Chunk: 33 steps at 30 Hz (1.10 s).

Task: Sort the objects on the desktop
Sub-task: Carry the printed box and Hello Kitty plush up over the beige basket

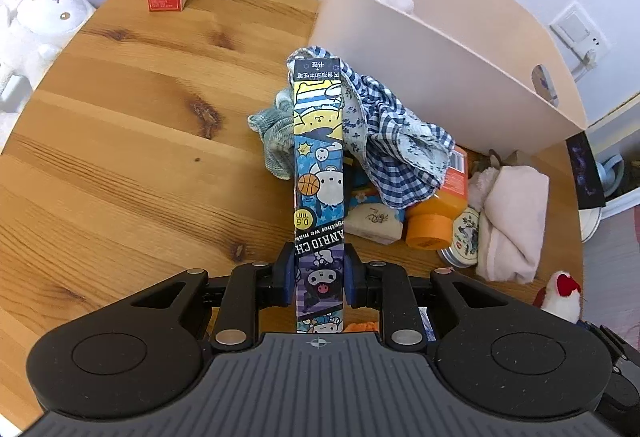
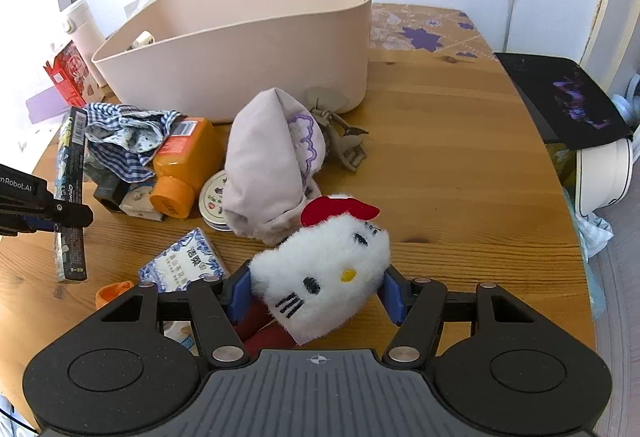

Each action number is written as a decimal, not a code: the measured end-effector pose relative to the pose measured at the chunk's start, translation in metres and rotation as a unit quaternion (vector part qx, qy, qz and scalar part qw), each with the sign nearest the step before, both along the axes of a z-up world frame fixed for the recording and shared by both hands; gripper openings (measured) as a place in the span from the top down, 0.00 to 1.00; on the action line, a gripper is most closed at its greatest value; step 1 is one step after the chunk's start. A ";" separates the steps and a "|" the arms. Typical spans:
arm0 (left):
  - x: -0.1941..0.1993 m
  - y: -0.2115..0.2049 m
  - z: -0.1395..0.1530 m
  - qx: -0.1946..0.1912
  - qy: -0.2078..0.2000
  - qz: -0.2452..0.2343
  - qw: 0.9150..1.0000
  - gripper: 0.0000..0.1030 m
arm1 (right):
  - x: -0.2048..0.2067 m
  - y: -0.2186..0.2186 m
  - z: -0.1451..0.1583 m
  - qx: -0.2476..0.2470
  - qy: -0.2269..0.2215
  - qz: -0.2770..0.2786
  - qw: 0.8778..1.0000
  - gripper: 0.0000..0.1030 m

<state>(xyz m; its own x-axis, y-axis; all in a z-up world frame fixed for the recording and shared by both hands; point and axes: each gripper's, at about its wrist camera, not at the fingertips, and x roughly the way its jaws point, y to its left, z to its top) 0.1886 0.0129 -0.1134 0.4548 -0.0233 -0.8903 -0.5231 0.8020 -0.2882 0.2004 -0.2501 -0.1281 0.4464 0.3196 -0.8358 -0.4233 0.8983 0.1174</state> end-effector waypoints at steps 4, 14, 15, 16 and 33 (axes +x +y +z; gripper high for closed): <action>-0.007 -0.001 0.002 0.000 -0.009 -0.008 1.000 0.78 | -0.009 -0.001 0.006 0.002 -0.008 -0.002 1.000 0.42; -0.022 -0.002 0.010 0.000 -0.027 -0.020 0.999 0.78 | -0.024 -0.004 0.020 0.009 -0.028 -0.012 1.000 0.42; -0.024 -0.002 0.012 0.001 -0.030 -0.023 0.999 0.78 | -0.025 -0.004 0.022 0.010 -0.031 -0.012 0.999 0.42; -0.025 -0.002 0.014 0.001 -0.033 -0.024 0.999 0.78 | -0.026 -0.004 0.025 0.011 -0.035 -0.012 0.999 0.42; -0.023 0.003 0.059 0.023 -0.090 -0.047 0.995 0.78 | -0.021 0.003 0.069 0.025 -0.094 -0.017 0.995 0.42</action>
